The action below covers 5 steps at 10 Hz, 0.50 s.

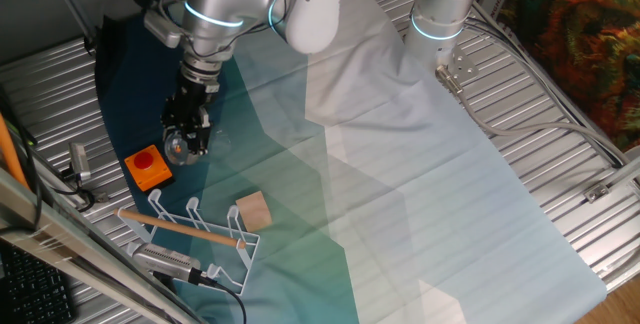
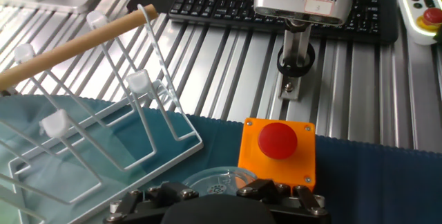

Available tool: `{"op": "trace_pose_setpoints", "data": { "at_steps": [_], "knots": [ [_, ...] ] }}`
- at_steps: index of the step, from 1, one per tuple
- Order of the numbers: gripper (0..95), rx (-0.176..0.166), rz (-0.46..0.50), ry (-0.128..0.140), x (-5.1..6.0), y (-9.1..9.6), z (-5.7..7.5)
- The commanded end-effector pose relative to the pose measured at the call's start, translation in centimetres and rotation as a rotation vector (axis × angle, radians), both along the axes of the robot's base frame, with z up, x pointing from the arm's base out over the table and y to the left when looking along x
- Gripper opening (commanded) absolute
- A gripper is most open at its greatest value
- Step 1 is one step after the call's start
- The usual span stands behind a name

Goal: Put the cup on the cup rack

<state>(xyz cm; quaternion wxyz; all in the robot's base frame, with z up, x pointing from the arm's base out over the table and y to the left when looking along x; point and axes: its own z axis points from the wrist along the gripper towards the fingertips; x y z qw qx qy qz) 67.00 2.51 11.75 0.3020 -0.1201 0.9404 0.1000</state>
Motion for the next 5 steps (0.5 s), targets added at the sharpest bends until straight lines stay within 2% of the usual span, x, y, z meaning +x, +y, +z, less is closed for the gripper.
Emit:
{"op": "trace_pose_setpoints", "data": {
  "at_steps": [1, 5],
  "knots": [
    [0.0, 0.01, 0.003, -0.007, -0.25, -0.03, 0.07],
    [0.0, 0.01, 0.004, -0.015, -0.26, -0.05, 0.06]
  ]
}}
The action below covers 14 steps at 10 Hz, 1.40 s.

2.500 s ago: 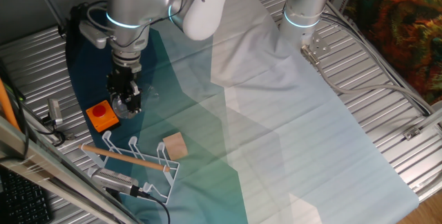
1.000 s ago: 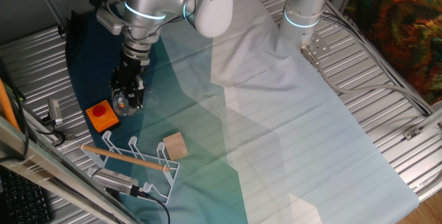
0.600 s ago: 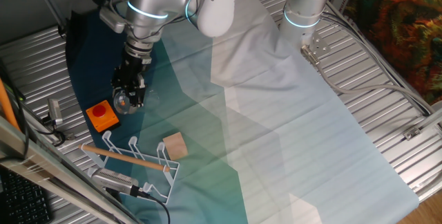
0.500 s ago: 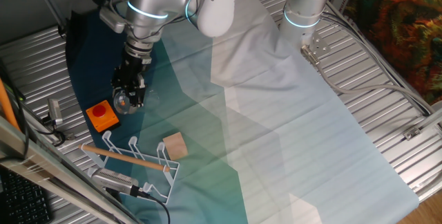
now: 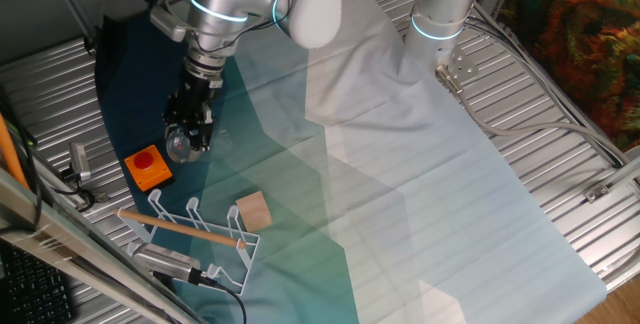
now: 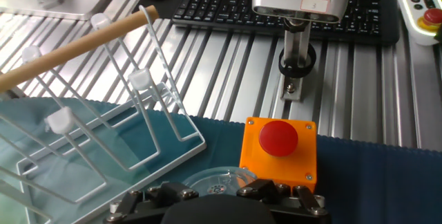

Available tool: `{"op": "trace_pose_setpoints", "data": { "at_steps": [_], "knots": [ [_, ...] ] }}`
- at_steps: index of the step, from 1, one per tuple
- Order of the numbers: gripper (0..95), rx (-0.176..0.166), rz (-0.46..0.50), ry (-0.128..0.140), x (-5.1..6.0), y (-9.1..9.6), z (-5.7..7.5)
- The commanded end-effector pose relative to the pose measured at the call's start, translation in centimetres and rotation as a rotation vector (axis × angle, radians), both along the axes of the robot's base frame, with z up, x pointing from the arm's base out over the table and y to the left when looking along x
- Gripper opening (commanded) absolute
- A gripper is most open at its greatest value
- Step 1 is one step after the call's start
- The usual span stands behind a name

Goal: Put the cup on the cup rack

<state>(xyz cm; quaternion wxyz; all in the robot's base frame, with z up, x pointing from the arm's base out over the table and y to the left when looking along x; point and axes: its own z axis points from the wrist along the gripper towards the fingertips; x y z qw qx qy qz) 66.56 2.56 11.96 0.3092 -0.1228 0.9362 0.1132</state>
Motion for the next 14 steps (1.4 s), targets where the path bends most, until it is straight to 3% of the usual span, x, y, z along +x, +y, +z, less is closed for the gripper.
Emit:
{"op": "trace_pose_setpoints", "data": {
  "at_steps": [1, 2, 4, 9, 10, 14],
  "knots": [
    [0.0, -0.019, -0.007, -0.001, 0.18, -0.1, -0.15],
    [0.0, -0.02, -0.003, -0.002, 0.18, -0.1, -0.15],
    [38.0, -0.026, 0.002, -0.004, 0.16, -0.12, -0.16],
    [38.0, -0.024, 0.011, -0.011, 0.07, -0.23, -0.23],
    [57.0, -0.022, 0.012, -0.014, 0.06, -0.23, -0.23],
    [57.0, -0.018, 0.018, -0.013, -0.02, -0.32, -0.28]
  ]
}}
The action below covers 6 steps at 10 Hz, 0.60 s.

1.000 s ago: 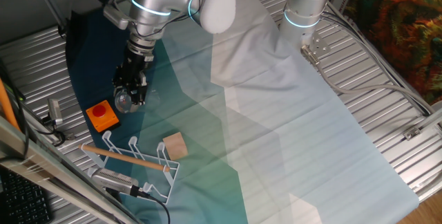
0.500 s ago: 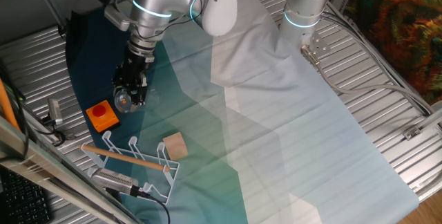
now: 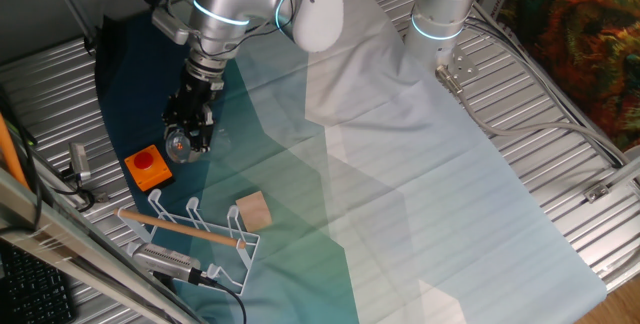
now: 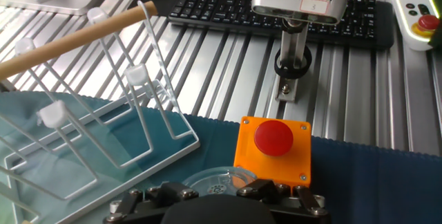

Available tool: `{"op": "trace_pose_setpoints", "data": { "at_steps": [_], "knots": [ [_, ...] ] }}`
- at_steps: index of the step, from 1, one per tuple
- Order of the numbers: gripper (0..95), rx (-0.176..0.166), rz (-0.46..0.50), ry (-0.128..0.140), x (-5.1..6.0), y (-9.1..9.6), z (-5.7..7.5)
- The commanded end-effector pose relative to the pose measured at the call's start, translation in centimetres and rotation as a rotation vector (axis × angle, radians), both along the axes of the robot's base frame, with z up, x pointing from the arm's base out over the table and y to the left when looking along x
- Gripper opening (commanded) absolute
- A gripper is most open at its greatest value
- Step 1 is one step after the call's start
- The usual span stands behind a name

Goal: Put the cup on the cup rack

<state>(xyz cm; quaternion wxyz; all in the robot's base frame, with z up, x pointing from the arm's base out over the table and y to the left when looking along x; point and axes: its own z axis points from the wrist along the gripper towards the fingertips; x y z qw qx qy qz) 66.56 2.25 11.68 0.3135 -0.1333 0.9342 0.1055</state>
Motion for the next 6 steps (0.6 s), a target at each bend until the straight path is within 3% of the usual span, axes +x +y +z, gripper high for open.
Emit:
{"op": "trace_pose_setpoints", "data": {
  "at_steps": [1, 4, 5, 6],
  "knots": [
    [57.0, 0.0, 0.009, -0.003, -0.04, -0.03, -0.01],
    [57.0, 0.0, 0.018, -0.008, -0.07, -0.06, -0.03],
    [76.0, -0.002, 0.021, -0.008, -0.07, -0.07, -0.03],
    [76.0, -0.005, 0.028, -0.01, -0.07, -0.08, -0.05]
  ]
}}
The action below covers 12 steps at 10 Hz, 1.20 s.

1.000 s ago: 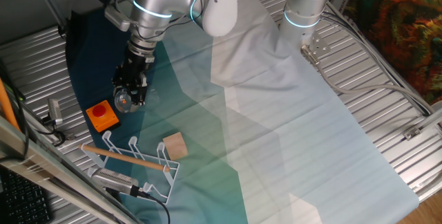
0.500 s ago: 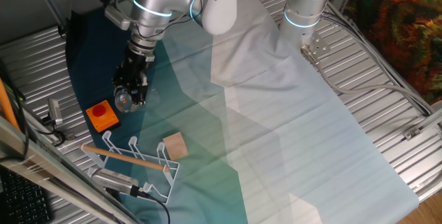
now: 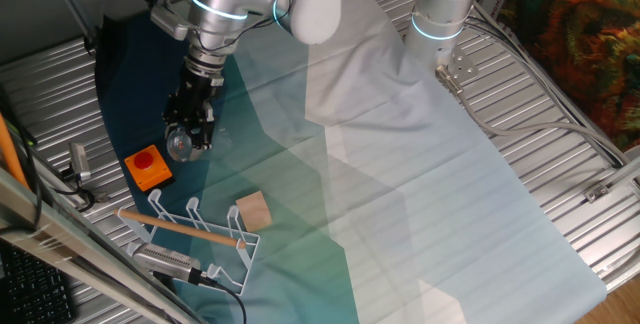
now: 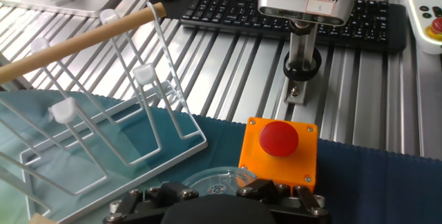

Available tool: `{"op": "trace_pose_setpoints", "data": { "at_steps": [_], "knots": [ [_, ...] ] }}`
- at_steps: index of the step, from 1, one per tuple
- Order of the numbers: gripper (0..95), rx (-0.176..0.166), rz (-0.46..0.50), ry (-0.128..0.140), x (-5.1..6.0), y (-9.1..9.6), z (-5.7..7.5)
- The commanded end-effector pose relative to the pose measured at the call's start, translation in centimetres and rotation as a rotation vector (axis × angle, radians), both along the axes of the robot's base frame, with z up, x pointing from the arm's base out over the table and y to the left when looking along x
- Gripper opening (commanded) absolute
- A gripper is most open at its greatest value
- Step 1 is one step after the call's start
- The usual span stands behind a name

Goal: Put the cup on the cup rack

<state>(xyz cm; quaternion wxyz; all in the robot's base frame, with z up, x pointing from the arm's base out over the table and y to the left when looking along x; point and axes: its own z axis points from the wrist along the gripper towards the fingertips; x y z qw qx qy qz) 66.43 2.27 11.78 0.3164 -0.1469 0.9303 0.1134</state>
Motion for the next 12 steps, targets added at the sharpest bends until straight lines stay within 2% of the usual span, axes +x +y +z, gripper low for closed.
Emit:
{"op": "trace_pose_setpoints", "data": {
  "at_steps": [1, 9, 12],
  "knots": [
    [76.0, -0.009, 0.0, -0.003, 0.05, -0.11, -0.15],
    [76.0, -0.015, 0.005, 0.009, 0.1, -0.17, -0.27],
    [76.0, -0.025, 0.027, 0.004, 0.86, -0.4, -1.0]
  ]
}}
